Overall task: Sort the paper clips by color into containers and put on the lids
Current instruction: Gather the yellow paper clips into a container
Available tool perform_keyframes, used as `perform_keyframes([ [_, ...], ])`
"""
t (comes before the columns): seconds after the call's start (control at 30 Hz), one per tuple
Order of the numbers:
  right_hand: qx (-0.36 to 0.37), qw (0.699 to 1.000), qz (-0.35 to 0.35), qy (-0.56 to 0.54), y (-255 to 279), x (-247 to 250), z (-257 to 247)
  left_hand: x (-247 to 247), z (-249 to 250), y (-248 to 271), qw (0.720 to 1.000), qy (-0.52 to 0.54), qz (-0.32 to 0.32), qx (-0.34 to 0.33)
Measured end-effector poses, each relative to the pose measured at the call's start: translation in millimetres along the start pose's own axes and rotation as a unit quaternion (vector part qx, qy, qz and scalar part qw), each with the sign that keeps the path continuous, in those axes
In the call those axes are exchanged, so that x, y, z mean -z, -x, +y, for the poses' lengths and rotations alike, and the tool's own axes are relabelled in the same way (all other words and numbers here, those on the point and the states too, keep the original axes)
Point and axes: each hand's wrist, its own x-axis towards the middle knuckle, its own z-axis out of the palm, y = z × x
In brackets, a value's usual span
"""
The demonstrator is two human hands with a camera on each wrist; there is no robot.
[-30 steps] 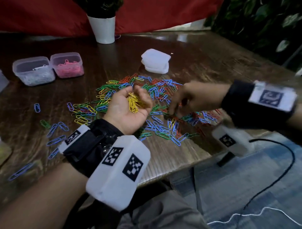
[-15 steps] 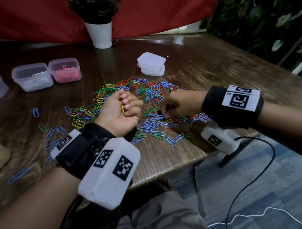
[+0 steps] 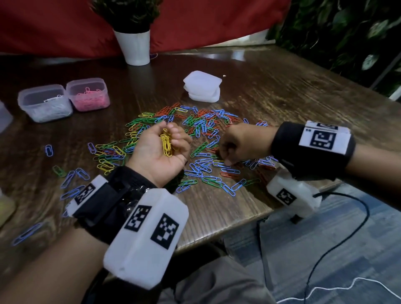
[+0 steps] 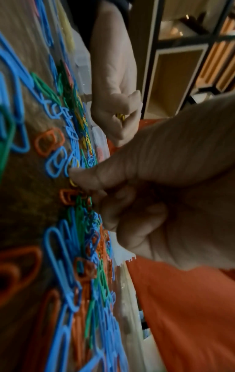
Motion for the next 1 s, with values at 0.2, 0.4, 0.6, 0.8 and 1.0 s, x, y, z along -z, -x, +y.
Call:
perform_keyframes([
  [0.2,-0.015,0.999,0.019,-0.025,2.3,6.7,5.2,-1.1,0.3,-0.7,0.998,0.015,0.042,-0.032],
  [0.4,0.017,0.936,0.219,-0.274,5.0,34.5,-13.2,-5.1,-7.3,1.6,0.995,-0.084,0.031,-0.046],
  [0.6,0.052,0.942,0.202,-0.263,-25.6,43.6,-50.6,-7.7,2.7,3.3,0.996,-0.002,0.048,-0.072],
  [0.8,-0.080,0.981,0.117,-0.134,-94.1,80.9,-29.7,4.5,40.3,1.3,0.990,0.108,0.029,-0.090],
  [1.0,-0.137,0.988,0.045,-0.052,-172.5,64.7,-4.1,7.0,57.1,8.2,0.988,0.088,0.009,-0.124],
])
